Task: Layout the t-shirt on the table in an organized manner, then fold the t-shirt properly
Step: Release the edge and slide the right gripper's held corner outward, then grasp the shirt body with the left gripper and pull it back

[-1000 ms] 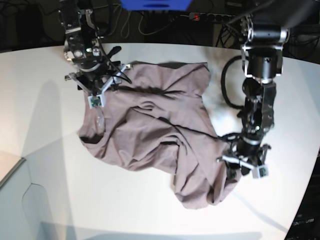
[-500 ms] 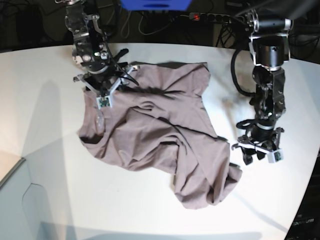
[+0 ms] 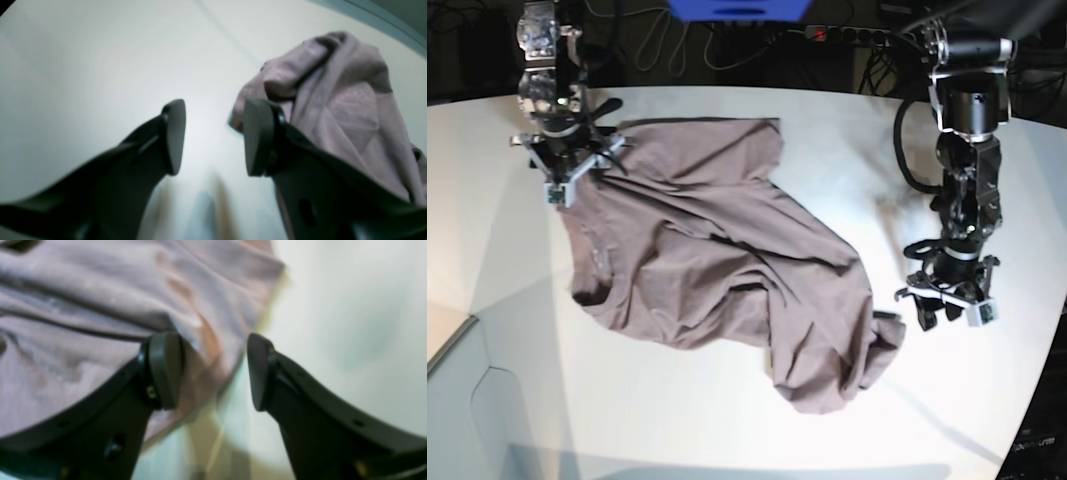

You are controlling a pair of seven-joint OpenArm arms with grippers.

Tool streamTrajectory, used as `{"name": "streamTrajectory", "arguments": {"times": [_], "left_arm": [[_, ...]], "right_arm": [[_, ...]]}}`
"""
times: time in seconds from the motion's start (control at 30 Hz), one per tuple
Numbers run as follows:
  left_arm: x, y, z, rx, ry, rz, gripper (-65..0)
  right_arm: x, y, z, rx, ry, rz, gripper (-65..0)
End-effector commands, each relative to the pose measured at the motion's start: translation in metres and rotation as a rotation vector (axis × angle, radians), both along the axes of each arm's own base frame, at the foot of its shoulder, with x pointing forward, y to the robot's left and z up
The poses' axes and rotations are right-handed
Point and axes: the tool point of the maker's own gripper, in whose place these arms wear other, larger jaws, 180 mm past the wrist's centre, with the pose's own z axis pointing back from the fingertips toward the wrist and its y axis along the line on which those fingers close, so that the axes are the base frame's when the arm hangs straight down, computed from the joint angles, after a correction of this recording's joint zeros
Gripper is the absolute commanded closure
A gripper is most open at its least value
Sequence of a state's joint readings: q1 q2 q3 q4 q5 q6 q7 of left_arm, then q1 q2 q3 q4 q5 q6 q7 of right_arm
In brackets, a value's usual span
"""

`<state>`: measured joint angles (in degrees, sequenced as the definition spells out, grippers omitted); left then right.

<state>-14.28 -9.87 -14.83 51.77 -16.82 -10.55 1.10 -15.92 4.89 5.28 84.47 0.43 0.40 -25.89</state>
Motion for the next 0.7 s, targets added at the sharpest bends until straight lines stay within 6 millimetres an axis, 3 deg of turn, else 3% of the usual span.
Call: {"name": "streamTrajectory", "arguments": {"times": [0.0,0.17,0.3,0.47,0.53,0.67], "left_arm": [[0.014,0.003,0.024,0.009,-0.073,0.001,-28.1],[0.015,0.002,0.025,0.007,-0.073,0.0,-28.1],[0.015,0.004,0.026,0.008,-0.073,0.003,-28.1],[0.013,0.003,0.021,0.007,-0.062,0.0,-28.2],[0.013,0.0,0.02,0.003,-0.06,-0.003,-28.3],[0.016,-0.024,0.022,-0.038,-0.077,-0.02,-35.0]], "right_arm": [[0.003,-0.01,0.005,-0.024,-0.011,-0.011,-31.9],[0.009,-0.038,0.017,-0.048,-0.045,-0.085,-31.9],[0.021,-0.036,0.037,-0.048,-0.108,-0.086,-31.9],[0.036,-0.003,0.06,0.008,-0.187,-0.071,-31.9],[0.04,0.019,0.06,0.034,-0.19,-0.023,-31.9],[0.04,0.064,0.049,0.081,-0.162,0.083,-31.9]]}}
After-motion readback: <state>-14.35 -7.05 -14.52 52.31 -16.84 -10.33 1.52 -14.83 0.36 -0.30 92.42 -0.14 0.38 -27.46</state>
